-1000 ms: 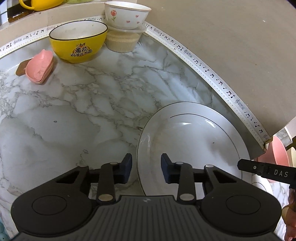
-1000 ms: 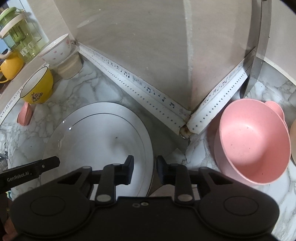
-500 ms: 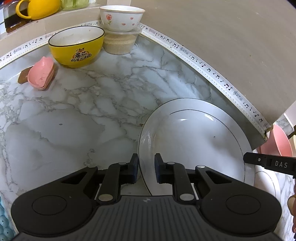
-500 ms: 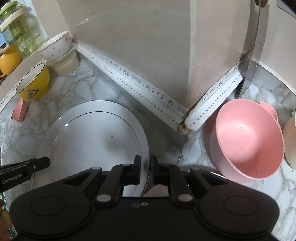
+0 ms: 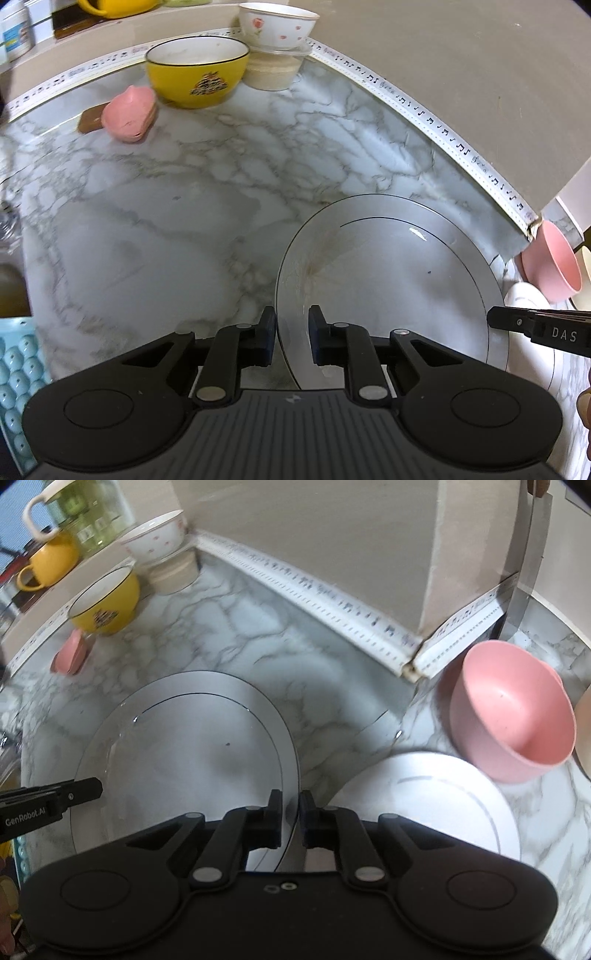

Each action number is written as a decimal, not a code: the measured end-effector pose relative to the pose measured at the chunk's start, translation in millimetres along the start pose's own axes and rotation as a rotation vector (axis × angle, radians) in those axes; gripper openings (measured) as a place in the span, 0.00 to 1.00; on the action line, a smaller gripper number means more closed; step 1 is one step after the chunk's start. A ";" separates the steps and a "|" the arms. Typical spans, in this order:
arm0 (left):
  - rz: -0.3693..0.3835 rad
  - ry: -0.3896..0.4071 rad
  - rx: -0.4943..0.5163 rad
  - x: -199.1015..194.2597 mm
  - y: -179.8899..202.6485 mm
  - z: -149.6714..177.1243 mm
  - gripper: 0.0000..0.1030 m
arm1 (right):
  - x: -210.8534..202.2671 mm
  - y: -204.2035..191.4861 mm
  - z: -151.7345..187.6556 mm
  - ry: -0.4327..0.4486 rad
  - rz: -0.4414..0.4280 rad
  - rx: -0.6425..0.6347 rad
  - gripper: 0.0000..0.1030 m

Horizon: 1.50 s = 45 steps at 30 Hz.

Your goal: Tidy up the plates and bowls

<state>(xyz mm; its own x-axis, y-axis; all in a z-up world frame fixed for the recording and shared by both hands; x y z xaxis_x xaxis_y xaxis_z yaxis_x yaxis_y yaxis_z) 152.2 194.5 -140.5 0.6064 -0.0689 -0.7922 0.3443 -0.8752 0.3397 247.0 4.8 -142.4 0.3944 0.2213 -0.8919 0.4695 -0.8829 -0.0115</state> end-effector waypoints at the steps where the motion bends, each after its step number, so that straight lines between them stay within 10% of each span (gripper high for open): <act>1: -0.002 0.001 -0.003 -3.0 -2.2 3.2 0.17 | -2.1 -2.4 3.3 -0.001 -0.005 -0.002 0.09; 45: -0.069 0.022 0.007 -64.9 -30.5 53.4 0.17 | -51.4 -32.7 68.3 -0.009 -0.013 -0.010 0.10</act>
<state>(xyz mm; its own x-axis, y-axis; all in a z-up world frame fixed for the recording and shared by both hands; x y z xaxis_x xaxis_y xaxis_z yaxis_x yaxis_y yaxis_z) 64.1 200.1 -126.5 0.5967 0.0025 -0.8025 0.3814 -0.8807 0.2808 157.4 -6.0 -127.1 0.3807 0.2293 -0.8958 0.4827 -0.8756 -0.0189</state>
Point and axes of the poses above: each gripper's, at about its wrist camera, not at the fingertips, and x roughly the way its jaws point, y to its right, z to its underside, the point moved 8 cm from there along x, roughly the way its jaws point, and after that the axes turned 11 degrees about z, right-handed, at the moved point
